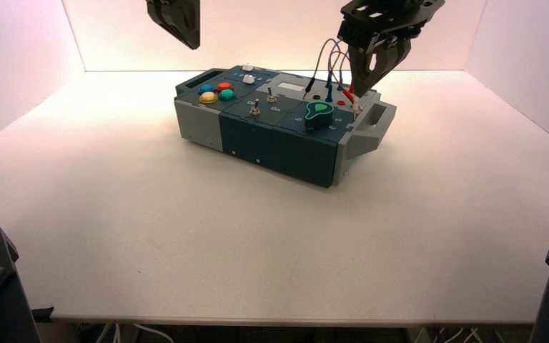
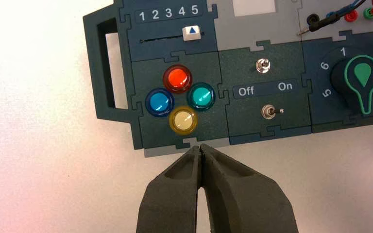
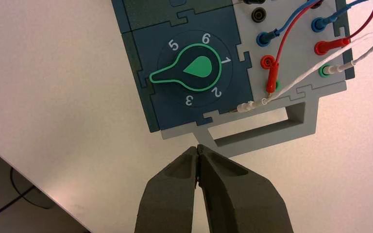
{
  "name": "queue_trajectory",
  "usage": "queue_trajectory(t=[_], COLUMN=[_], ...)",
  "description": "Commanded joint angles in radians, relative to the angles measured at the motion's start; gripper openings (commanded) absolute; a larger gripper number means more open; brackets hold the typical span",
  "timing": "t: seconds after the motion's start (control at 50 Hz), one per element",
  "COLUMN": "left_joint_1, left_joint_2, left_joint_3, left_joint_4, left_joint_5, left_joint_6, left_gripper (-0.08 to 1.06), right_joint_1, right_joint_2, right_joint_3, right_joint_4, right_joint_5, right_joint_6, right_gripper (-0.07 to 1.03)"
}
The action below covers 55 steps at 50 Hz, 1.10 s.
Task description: View the box from the top.
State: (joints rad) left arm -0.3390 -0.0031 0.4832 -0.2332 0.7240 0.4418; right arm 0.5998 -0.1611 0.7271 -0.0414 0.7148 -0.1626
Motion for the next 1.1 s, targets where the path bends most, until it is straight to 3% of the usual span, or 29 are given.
queue_trajectory(t=[0.02, 0.46, 0.68, 0.88, 1.1], left_joint_1=[0.0, 0.0, 0.0, 0.0, 0.0], left_joint_2=[-0.034, -0.037, -0.067, -0.061, -0.002], left_joint_3=[-0.009, -0.008, -0.018, -0.091, -0.216], left_joint_4=[0.002, 0.002, -0.002, 0.003, 0.002], left_joint_5=[-0.005, -0.008, 0.003, 0.109, 0.25], left_joint_6=[0.005, 0.005, 0.005, 0.017, 0.031], left_gripper=[-0.03, -0.03, -0.03, -0.03, -0.03], right_joint_1=[0.002, 0.002, -0.002, -0.04, -0.141], right_joint_2=[-0.006, -0.011, -0.035, -0.035, -0.012], right_joint_3=[-0.014, -0.012, -0.04, -0.1, -0.198], right_joint_4=[0.002, 0.002, 0.028, 0.029, 0.064], right_joint_5=[-0.003, 0.002, 0.044, 0.072, 0.144], right_joint_6=[0.002, 0.002, 0.003, 0.002, -0.018], right_gripper=[-0.02, -0.02, -0.02, -0.02, -0.02])
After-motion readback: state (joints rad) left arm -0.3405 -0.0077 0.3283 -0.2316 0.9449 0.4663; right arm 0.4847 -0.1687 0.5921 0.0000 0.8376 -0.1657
